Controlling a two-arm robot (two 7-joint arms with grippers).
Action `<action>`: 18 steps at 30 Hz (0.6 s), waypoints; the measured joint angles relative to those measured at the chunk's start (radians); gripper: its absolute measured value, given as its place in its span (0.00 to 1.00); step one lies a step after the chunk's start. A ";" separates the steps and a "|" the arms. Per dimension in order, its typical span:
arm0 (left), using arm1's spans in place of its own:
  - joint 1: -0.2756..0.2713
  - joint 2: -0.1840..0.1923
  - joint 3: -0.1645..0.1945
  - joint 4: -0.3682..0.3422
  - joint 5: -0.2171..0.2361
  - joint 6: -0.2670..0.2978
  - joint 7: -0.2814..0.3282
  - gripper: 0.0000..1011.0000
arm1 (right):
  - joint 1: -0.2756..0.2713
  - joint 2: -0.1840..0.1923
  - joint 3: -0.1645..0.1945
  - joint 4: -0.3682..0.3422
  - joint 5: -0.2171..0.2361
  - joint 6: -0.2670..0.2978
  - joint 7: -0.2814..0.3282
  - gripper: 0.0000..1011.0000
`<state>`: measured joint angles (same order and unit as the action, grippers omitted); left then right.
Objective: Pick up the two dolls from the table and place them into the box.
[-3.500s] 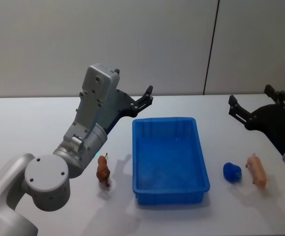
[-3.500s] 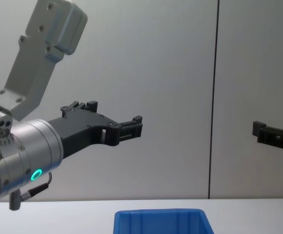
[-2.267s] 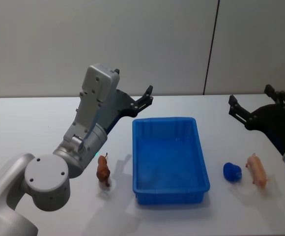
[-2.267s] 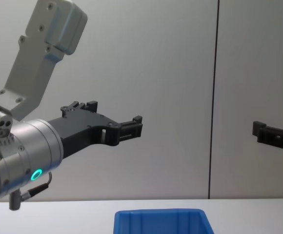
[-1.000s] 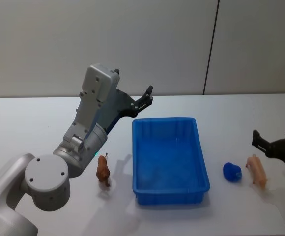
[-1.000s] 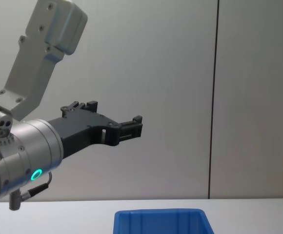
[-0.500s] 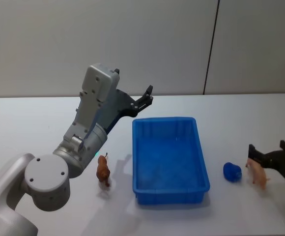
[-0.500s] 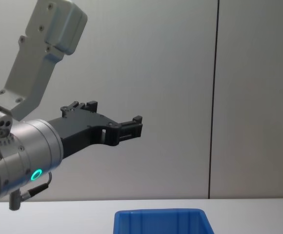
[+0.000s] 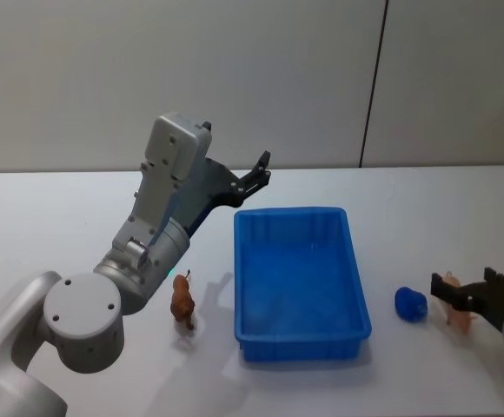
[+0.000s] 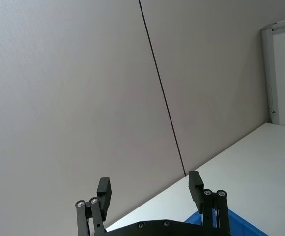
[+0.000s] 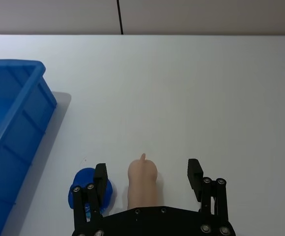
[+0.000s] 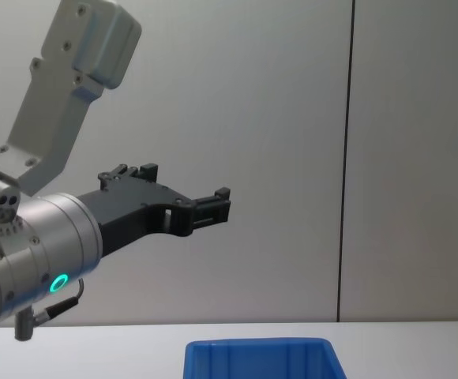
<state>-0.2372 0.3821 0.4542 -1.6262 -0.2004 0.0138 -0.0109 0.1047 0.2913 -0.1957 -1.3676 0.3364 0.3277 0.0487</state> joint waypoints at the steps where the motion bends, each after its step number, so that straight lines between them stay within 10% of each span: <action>1: 0.000 0.000 0.000 0.000 0.000 0.000 0.000 0.99 | 0.004 -0.002 0.000 0.008 0.003 0.005 0.001 0.99; 18: 0.000 0.000 0.000 0.000 0.000 0.000 0.000 0.99 | 0.039 -0.025 -0.001 0.085 0.048 0.055 0.007 0.61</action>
<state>-0.2371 0.3821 0.4542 -1.6262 -0.2004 0.0138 -0.0109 0.1433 0.2661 -0.1963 -1.2821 0.3841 0.3831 0.0556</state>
